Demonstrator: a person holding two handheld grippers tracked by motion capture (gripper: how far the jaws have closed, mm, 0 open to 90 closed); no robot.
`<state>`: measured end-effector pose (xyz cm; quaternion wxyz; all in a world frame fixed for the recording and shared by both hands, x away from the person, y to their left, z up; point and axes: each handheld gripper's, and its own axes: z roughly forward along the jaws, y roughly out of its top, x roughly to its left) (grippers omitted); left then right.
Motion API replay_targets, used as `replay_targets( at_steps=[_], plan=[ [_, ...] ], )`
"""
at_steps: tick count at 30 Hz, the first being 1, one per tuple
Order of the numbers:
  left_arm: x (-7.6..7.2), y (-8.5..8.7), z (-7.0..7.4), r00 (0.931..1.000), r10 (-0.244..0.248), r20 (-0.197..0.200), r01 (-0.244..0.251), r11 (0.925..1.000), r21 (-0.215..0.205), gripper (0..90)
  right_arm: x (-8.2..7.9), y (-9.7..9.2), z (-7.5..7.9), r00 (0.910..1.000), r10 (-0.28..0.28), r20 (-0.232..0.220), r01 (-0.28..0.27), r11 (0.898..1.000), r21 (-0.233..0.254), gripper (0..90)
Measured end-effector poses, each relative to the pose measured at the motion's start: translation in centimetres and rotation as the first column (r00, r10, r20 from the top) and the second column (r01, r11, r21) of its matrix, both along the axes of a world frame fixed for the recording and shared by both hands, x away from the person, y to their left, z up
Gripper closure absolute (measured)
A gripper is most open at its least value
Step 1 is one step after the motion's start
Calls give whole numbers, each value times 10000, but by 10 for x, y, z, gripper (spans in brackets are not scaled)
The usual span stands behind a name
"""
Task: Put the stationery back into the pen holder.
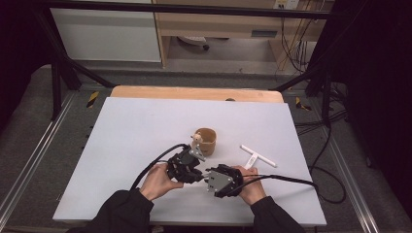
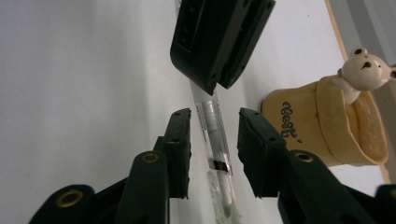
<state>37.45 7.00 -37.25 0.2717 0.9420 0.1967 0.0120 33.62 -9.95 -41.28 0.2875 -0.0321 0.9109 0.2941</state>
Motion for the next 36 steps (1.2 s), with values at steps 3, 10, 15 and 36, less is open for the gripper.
replay_targets(
  at_steps=[3, 10, 15, 36],
  plan=[
    [0, -1, 0, 10000, -24, -21, 25, 10000, 44, 798, 0, 1, 0, 9998, 176, 115, -174, 9997, -186, 694],
    [-1, -1, 1, 9999, -29, -168, 27, 9999, -124, 798, -2, 4, -1, 9983, 487, 334, -468, 9975, -529, 741],
    [-1, -1, 1, 9998, -56, -180, 53, 9999, -131, 797, -2, 5, 0, 9956, 780, 525, -735, 9939, -826, 786],
    [-7, 47, 12, 9905, 809, 1115, -711, 9934, -895, 369, 2, -1, 11, 9989, 24, 478, 15, 9967, -811, 795]
  ],
)
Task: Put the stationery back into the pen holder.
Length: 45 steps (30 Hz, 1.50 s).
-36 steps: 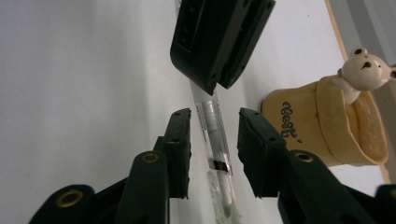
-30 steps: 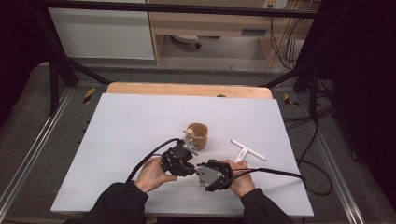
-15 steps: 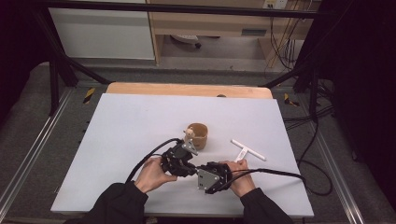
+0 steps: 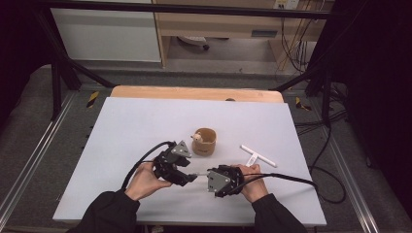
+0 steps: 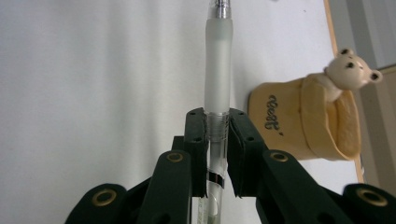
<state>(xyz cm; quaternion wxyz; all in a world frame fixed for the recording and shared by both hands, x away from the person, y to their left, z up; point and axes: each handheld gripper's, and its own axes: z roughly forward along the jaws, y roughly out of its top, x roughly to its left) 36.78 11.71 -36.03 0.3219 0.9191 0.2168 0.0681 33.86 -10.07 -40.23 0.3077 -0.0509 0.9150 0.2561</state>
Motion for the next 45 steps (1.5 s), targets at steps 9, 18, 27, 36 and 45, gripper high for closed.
replay_targets(
  at_steps=[9, 18, 27, 36, 45],
  plan=[
    [-5, 42, -16, 9909, 1271, 438, -1276, 9918, 80, 177, 7, -7, 13, 9975, -683, -169, 692, 9958, 608, 794],
    [-10, 85, -39, 9762, 2158, 231, -2151, 9761, -304, 159, 16, -16, 27, 9840, -1487, -977, 1653, 9673, 1924, 794],
    [-15, 121, -51, 9484, 3145, 393, -3116, 9478, -672, 155, 28, -27, 41, 9586, -2198, -1810, 2714, 8975, 3475, 794],
    [-20, 148, -63, 9276, 3732, 191, -3701, 9246, -901, 155, 45, -29, 54, 9269, -2672, -2635, 3673, 7896, 4915, 794],
    [-18, 153, -68, 9227, 3852, 119, -3827, 9194, -911, 156, 68, -21, 61, 9011, -2893, -3229, 4306, 6839, 5889, 794]
  ],
)
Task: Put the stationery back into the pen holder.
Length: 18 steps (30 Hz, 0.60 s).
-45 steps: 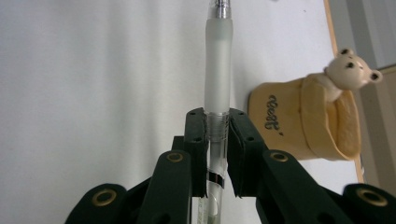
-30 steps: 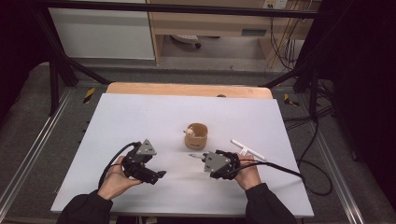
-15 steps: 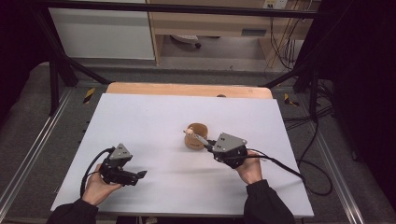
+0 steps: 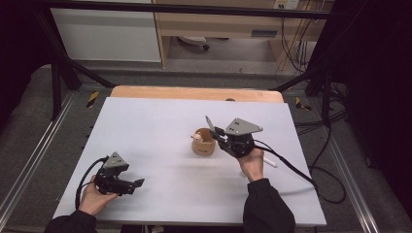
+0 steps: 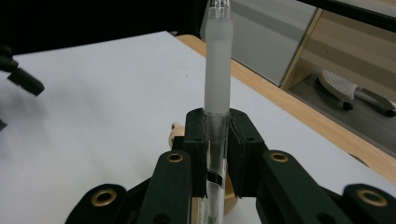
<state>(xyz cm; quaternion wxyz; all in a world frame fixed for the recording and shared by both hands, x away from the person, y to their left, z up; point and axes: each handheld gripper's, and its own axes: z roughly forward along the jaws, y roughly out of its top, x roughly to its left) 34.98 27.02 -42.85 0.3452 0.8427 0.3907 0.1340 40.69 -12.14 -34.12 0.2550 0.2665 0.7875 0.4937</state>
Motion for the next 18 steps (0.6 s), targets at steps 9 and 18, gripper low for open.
replay_targets(
  at_steps=[9, 18],
  plan=[
    [2, 4, -3, 9998, 177, -44, -178, 9998, -89, 157, 24, 15, -4, 9992, -324, -215, 348, 9916, 1243, 794],
    [2, 3, -4, 9999, 71, -97, -71, 10000, -18, 157, 44, 25, -20, 9963, -682, -519, 762, 9820, 1729, 794]
  ],
)
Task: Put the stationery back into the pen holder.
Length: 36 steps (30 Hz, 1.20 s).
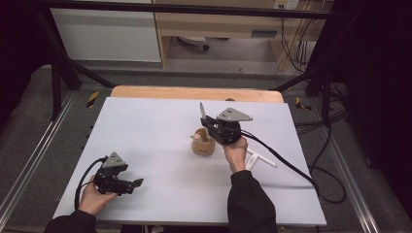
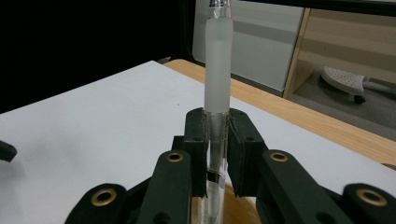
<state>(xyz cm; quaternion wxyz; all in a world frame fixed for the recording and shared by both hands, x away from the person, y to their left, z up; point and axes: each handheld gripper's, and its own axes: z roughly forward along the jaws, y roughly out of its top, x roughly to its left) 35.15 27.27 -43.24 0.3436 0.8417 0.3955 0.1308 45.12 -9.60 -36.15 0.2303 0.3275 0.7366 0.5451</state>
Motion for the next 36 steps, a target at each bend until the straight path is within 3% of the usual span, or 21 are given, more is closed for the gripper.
replay_targets(
  at_steps=[9, 21, 29, 36],
  plan=[
    [0, 0, 0, 10000, -45, -9, 45, 10000, -10, 157, 13, 8, -22, 9990, -127, -420, 124, 9999, -56, 794],
    [0, 0, 0, 10000, -67, -21, 67, 10000, 7, 157, 15, 5, -49, 9943, -142, -1052, 125, 9998, -168, 793],
    [0, -1, -1, 10000, -91, -37, 91, 10000, 23, 157, 14, 3, -59, 9923, -65, -1233, 36, 9997, -232, 792],
    [0, 0, -1, 10000, -82, -40, 82, 10000, 11, 157, 14, 2, -59, 9940, -82, -1090, 50, 9995, -296, 763]
  ],
)
